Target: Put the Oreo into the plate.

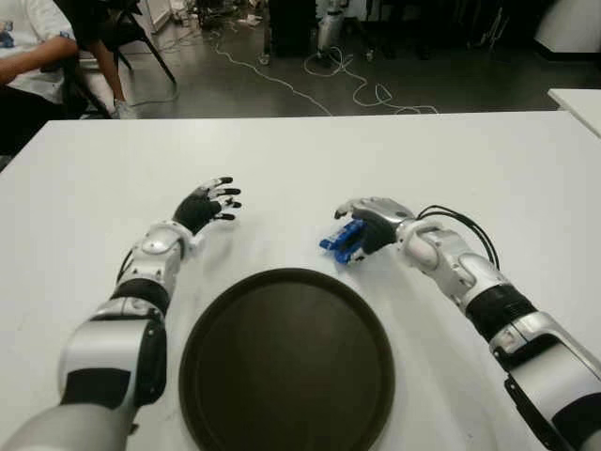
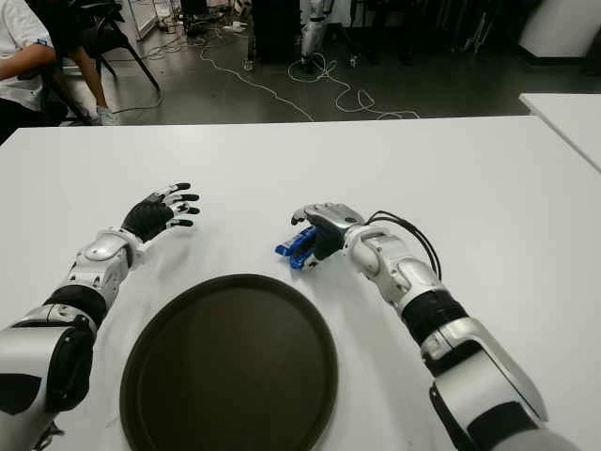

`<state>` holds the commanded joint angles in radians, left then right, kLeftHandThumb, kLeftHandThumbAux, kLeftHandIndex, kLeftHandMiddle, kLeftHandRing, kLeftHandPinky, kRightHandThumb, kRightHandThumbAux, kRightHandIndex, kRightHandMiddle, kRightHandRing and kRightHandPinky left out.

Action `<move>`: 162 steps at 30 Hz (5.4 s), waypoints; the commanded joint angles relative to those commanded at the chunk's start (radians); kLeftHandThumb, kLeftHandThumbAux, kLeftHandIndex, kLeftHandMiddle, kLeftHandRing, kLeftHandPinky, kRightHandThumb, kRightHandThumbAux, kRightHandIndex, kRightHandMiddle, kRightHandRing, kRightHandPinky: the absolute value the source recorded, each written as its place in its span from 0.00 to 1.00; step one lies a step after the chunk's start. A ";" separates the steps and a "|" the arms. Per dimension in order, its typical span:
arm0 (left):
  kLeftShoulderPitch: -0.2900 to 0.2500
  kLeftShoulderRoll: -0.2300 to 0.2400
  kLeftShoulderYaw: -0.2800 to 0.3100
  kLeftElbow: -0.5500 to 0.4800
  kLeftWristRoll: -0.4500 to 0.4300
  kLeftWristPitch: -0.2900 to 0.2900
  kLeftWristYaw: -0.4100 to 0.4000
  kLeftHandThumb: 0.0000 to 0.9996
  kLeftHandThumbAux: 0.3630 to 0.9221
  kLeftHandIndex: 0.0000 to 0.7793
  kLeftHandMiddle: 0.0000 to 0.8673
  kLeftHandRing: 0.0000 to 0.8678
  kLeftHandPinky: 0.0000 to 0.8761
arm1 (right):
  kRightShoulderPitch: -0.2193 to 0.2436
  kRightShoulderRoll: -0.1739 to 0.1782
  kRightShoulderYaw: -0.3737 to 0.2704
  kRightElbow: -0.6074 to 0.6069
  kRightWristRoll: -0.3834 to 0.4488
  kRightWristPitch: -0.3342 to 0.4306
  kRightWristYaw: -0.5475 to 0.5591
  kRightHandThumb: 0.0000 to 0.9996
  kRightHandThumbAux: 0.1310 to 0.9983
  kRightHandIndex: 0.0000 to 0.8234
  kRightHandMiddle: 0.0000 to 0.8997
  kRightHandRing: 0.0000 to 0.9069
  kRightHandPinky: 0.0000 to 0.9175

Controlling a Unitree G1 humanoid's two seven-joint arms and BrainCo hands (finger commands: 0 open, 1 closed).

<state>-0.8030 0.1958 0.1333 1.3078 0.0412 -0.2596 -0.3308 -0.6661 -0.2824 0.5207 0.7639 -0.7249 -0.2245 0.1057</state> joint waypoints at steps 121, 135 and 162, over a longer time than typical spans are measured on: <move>0.003 -0.001 0.001 -0.003 -0.003 -0.001 0.009 0.00 0.53 0.18 0.26 0.31 0.36 | -0.077 0.000 0.013 0.282 0.016 -0.171 -0.276 0.69 0.70 0.52 0.79 0.79 0.77; 0.009 0.004 -0.007 -0.006 0.004 -0.015 0.007 0.00 0.51 0.18 0.25 0.31 0.37 | -0.036 0.002 -0.075 0.106 0.044 -0.101 -0.461 0.68 0.70 0.52 0.81 0.82 0.81; 0.013 0.008 0.000 -0.009 -0.003 -0.011 0.014 0.00 0.52 0.19 0.26 0.31 0.38 | 0.055 0.022 -0.102 -0.496 -0.011 0.229 -0.147 0.68 0.70 0.52 0.81 0.82 0.80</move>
<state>-0.7905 0.2041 0.1334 1.2987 0.0386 -0.2703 -0.3172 -0.6114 -0.2607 0.4187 0.2680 -0.7355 0.0047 -0.0411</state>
